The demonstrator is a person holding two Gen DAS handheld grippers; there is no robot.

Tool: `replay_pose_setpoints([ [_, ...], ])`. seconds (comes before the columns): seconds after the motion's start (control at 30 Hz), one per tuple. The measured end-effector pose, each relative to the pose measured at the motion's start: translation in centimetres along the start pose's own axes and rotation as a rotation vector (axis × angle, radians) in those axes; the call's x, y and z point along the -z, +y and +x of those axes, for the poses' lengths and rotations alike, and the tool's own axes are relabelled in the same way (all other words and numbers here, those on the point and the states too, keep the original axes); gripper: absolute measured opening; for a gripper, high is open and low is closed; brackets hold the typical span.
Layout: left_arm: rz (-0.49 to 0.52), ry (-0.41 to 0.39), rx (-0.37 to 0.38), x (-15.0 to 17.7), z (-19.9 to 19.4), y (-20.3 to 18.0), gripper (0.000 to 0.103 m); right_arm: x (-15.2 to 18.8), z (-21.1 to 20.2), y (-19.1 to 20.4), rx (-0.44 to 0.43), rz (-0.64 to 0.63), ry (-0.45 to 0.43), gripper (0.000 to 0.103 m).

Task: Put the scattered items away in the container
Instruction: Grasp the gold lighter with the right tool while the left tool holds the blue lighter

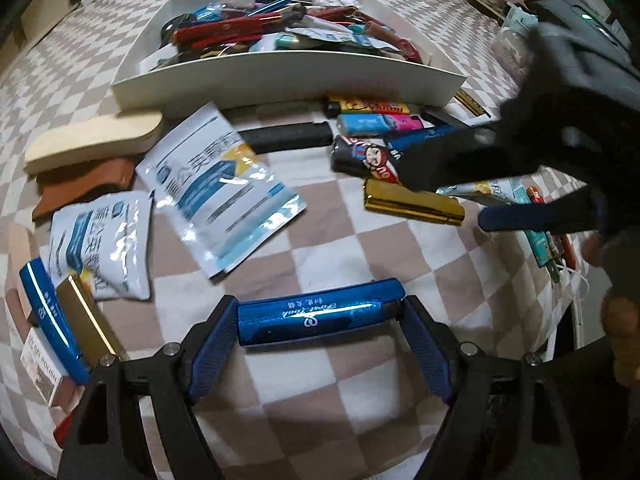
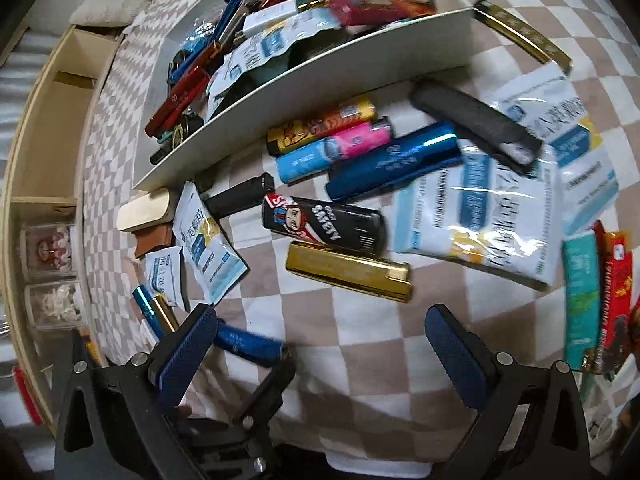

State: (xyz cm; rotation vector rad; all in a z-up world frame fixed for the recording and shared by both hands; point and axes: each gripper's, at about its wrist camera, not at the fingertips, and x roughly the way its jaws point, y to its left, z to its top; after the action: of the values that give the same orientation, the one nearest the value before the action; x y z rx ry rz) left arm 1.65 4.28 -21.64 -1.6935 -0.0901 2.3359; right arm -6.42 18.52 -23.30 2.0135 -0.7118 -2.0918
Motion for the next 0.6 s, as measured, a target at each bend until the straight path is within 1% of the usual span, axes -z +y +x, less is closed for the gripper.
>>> replay_pose_setpoints([
  [0.1,0.006,-0.006,-0.014,0.2,-0.4,0.5,0.082,-0.3,0.6,0.6,0.067,0.006,-0.025,0.103],
  [0.2,0.01,-0.011,-0.021,0.4,-0.6,0.9,0.082,-0.5,1.6,0.9,0.093,0.026,-0.021,0.103],
  [0.23,0.01,-0.012,-0.022,0.4,-0.6,1.0,0.082,-0.6,1.9,0.9,0.102,0.039,-0.018,0.1],
  [0.27,0.009,-0.014,-0.023,0.4,-0.7,1.1,0.082,-0.6,2.1,0.9,0.116,0.049,-0.02,0.095],
  [0.33,0.005,-0.016,-0.019,0.4,-0.8,1.4,0.082,-0.9,2.4,0.9,0.143,0.05,-0.026,0.09],
  [0.5,0.002,-0.017,-0.013,0.3,-0.9,1.8,0.082,-1.3,2.7,1.1,0.175,0.031,-0.047,0.088],
  [0.6,0.004,-0.017,-0.012,0.2,-0.9,1.8,0.082,-1.0,2.9,1.5,0.221,-0.025,-0.048,0.082],
])
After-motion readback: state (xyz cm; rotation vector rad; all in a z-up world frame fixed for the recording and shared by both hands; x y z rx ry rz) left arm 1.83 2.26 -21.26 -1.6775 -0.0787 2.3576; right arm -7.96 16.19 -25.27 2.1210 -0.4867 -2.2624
